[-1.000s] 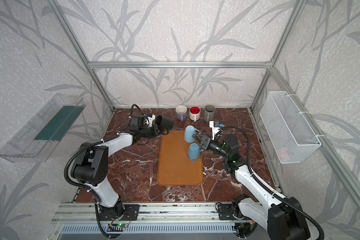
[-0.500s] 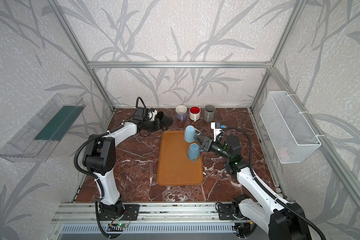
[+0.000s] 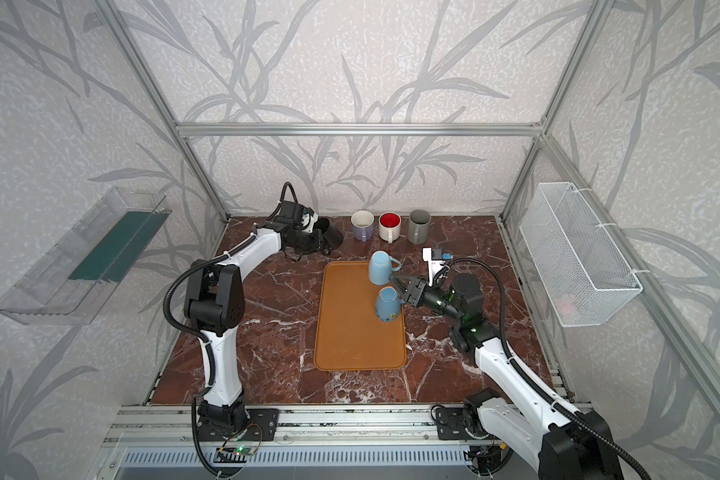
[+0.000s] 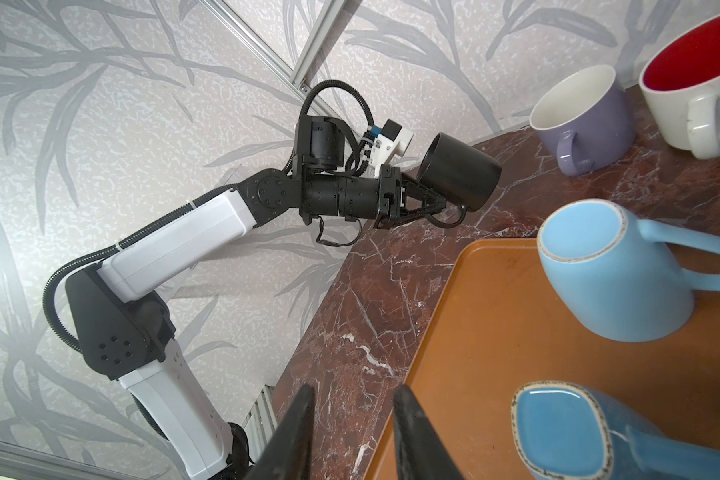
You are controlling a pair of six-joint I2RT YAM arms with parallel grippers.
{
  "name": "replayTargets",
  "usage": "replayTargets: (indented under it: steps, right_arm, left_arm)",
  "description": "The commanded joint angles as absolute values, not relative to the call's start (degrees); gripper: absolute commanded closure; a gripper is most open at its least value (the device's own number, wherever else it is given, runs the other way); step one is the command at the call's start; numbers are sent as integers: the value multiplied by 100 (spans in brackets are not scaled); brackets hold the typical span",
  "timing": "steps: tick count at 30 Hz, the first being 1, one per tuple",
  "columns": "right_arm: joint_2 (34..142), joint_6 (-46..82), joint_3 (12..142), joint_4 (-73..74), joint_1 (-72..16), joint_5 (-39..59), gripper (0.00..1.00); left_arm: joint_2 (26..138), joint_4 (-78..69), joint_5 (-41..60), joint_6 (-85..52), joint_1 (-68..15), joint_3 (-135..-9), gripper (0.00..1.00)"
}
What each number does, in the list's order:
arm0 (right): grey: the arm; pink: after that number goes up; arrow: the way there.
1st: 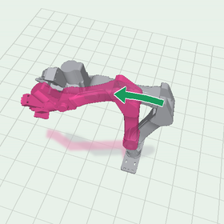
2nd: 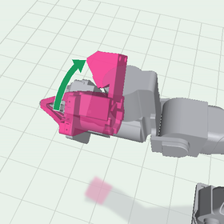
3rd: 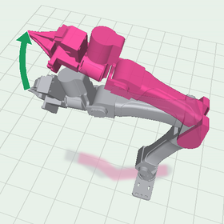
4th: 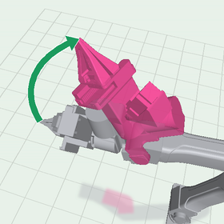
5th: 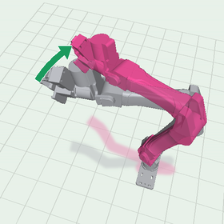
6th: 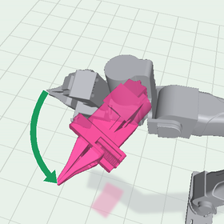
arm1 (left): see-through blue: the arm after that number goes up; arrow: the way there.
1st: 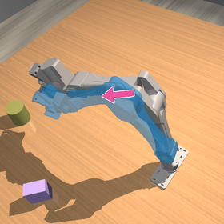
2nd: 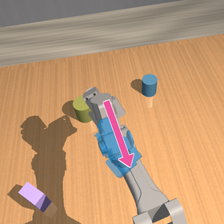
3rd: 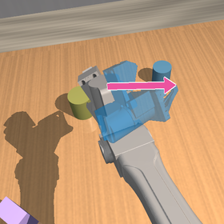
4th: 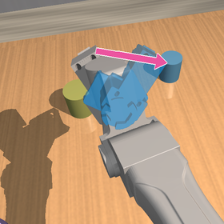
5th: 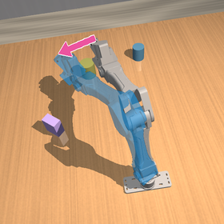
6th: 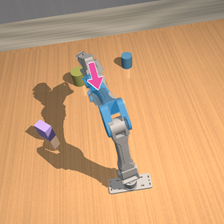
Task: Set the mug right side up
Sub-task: 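Carry the black mug with the left gripper toward the purple mug, then set the black mug upright beside the purple mug and open the left gripper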
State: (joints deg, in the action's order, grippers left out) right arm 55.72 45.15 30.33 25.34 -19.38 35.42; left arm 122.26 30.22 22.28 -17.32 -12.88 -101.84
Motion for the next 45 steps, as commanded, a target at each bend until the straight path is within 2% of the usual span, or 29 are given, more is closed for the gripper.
replayTargets:
  steps: [1,11,19,34,45]
  right_arm:
    - [5402,4398,2988,2514,-1889,3577,66]
    - [5166,4377,2927,2348,-1815,3612,66]
    - [4958,4352,2863,2161,-1719,3654,66]
    - [4506,4302,2936,1573,-1600,3822,66]
    - [4254,4328,2986,1272,-1591,3861,66]
  left_arm:
    - [12373,3447,1787,-1330,-1431,-10826,100]
    - [13266,4450,724,-1198,-1799,-12371,100]
    - [13559,4587,368,-1362,-1828,-12799,100]
    - [14472,5190,29,-1257,-1897,-14332,100]
    - [14620,4928,96,-1274,-1914,-14357,100]
